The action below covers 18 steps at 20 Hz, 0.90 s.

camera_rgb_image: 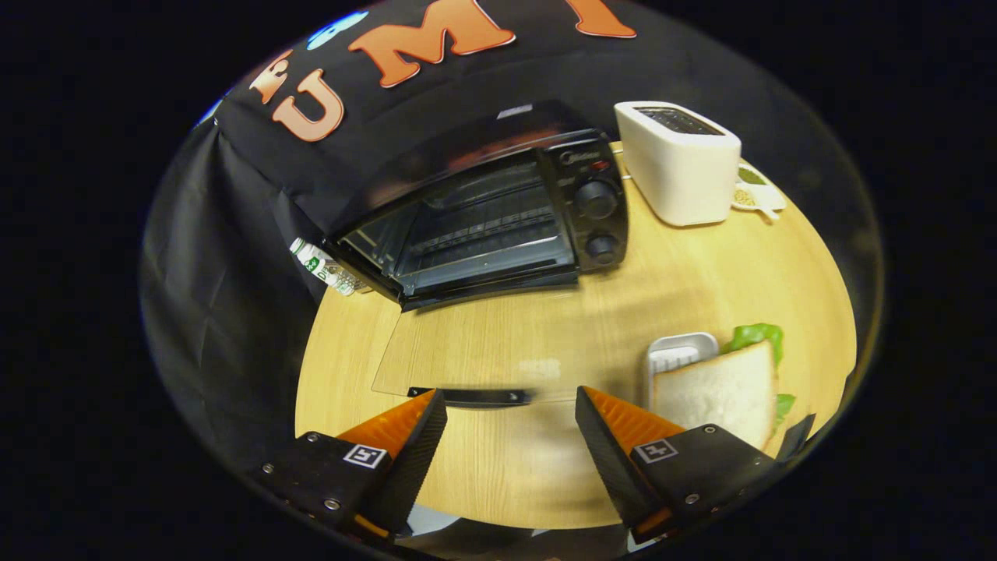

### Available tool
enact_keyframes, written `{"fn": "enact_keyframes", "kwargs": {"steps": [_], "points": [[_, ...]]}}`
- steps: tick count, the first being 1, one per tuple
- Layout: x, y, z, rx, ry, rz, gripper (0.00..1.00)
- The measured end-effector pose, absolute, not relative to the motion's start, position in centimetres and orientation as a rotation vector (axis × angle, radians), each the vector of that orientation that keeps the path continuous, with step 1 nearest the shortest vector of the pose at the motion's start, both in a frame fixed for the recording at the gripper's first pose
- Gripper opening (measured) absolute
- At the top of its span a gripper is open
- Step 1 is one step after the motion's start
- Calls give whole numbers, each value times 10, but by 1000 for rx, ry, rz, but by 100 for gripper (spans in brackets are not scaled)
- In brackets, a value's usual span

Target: Open the toaster oven, put the food inside, and close the toaster oven door.

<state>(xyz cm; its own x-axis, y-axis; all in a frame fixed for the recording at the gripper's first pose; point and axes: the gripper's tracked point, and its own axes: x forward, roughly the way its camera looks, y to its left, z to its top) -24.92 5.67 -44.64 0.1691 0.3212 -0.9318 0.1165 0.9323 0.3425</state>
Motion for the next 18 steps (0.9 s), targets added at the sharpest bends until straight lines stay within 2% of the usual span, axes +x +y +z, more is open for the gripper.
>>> {"fn": "enact_keyframes", "kwargs": {"steps": [4, 10, 16, 18], "points": [[-242, -17, -418, 318, 1341, 106, 99], [-260, -107, -444, 217, 1422, 28, 99], [-281, -111, -500, 329, 1578, 175, 96], [-285, -104, -511, 421, 1623, 209, 89]]}}
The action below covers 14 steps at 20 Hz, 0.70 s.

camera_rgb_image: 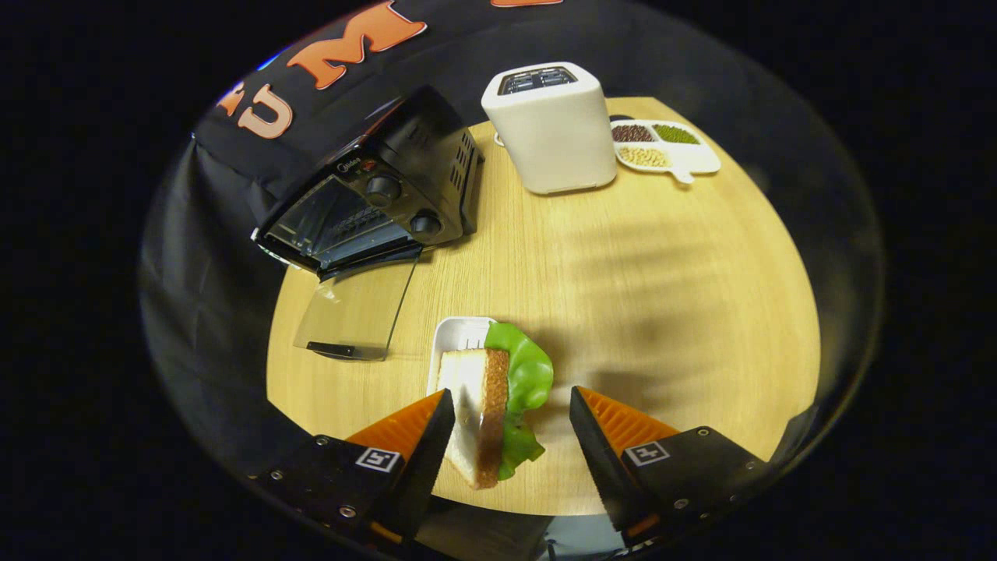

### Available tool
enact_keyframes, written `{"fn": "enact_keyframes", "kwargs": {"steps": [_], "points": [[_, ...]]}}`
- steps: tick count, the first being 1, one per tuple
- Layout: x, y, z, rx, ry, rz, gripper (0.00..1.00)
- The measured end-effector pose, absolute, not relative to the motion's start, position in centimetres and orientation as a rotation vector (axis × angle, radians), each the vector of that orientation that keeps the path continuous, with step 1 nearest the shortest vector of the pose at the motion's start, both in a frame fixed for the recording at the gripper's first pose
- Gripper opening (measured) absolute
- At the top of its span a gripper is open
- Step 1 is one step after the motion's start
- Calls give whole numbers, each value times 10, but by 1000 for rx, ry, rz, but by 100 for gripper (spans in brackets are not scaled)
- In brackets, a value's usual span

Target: Open the toaster oven, put the food inside, and close the toaster oven door.

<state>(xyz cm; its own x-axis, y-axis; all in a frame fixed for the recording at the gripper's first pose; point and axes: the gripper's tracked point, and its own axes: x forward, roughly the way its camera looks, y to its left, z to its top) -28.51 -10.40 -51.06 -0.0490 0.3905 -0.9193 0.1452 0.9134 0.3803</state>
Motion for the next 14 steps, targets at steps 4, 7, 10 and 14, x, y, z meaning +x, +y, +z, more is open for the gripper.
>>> {"fn": "enact_keyframes", "kwargs": {"steps": [4, 7, 10, 14], "points": [[-286, -88, -514, 680, 1705, 200, 62], [-276, -86, -505, 730, 1674, 186, 40], [-266, -76, -478, 762, 1636, 195, 35], [-242, -53, -444, 759, 1546, 203, 35]]}}
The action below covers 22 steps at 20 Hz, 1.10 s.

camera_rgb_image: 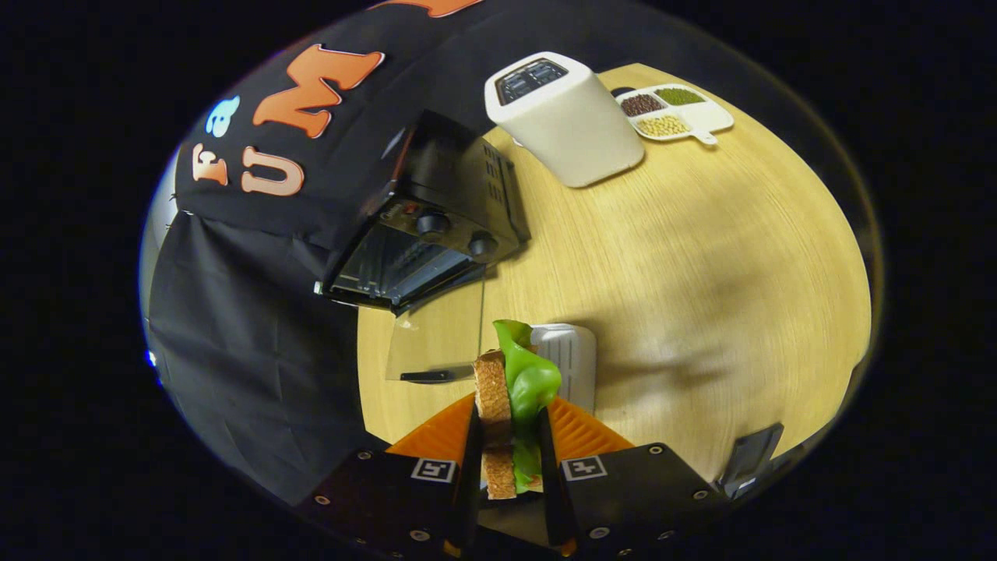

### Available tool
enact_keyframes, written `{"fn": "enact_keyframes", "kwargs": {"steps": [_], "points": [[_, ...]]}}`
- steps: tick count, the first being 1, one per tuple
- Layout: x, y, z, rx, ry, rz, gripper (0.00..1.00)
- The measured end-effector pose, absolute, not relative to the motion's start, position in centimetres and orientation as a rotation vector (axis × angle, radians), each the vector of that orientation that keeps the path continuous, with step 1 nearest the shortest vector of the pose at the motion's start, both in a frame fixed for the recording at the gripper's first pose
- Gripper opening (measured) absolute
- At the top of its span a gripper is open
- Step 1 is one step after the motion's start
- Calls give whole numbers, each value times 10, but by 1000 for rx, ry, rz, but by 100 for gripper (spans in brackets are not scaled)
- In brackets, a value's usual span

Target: Open the toaster oven, put the food inside, and close the toaster oven door.

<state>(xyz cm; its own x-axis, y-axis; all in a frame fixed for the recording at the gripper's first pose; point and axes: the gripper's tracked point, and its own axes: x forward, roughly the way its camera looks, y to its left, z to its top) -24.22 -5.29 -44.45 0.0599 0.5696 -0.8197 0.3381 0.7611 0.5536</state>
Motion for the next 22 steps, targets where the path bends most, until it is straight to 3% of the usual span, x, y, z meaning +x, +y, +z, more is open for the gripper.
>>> {"fn": "enact_keyframes", "kwargs": {"steps": [14, 22], "points": [[-151, 97, -431, 1015, 1248, 138, 35], [-111, 141, -482, 1168, 1076, -50, 35]]}}
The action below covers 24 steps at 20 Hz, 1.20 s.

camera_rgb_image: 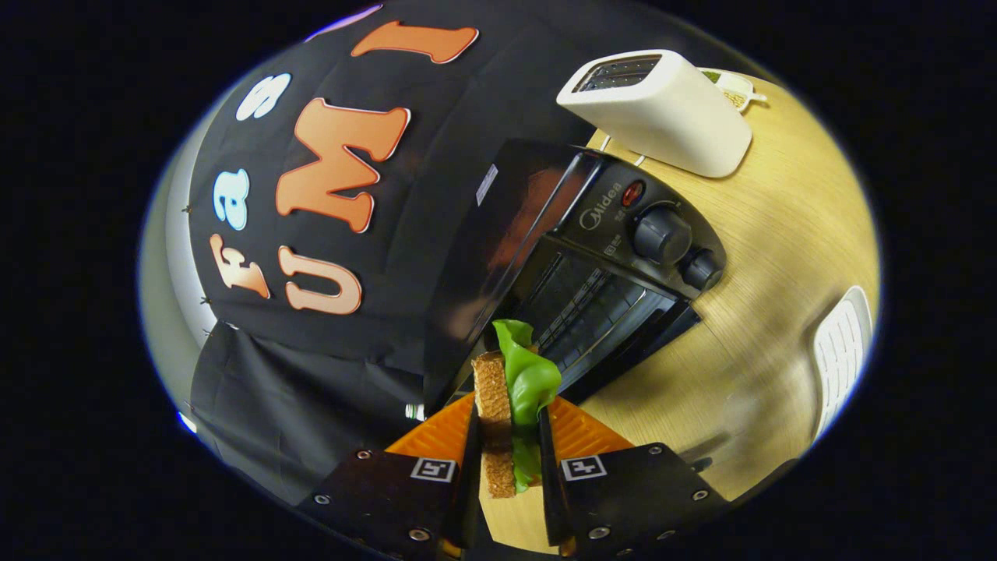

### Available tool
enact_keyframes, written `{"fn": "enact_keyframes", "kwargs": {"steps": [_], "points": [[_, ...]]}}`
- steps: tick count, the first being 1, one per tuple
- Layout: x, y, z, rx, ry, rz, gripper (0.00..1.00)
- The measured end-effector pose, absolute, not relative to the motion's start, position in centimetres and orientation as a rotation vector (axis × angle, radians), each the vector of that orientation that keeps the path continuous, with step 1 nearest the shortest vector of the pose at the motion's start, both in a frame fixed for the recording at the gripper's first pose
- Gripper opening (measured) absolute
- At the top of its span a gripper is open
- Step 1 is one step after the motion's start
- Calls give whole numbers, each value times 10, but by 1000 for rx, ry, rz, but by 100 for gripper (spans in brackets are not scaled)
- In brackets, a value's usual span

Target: Open the toaster oven, put the food inside, and close the toaster oven door.

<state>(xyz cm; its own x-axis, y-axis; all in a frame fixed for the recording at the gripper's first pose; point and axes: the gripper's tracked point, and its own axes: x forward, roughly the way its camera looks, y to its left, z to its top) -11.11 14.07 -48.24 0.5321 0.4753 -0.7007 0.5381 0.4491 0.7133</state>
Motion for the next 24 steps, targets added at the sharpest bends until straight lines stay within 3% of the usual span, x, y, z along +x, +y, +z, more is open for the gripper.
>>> {"fn": "enact_keyframes", "kwargs": {"steps": [7, 16, 20, 21, 22, 24], "points": [[-77, 156, -523, 1198, 909, -134, 35], [-60, 154, -564, 1131, 869, -252, 43], [-80, 151, -556, 1010, 928, -225, 60], [-84, 152, -552, 1004, 949, -190, 75], [-91, 149, -544, 990, 971, -165, 82], [-99, 138, -531, 962, 991, -130, 86]]}}
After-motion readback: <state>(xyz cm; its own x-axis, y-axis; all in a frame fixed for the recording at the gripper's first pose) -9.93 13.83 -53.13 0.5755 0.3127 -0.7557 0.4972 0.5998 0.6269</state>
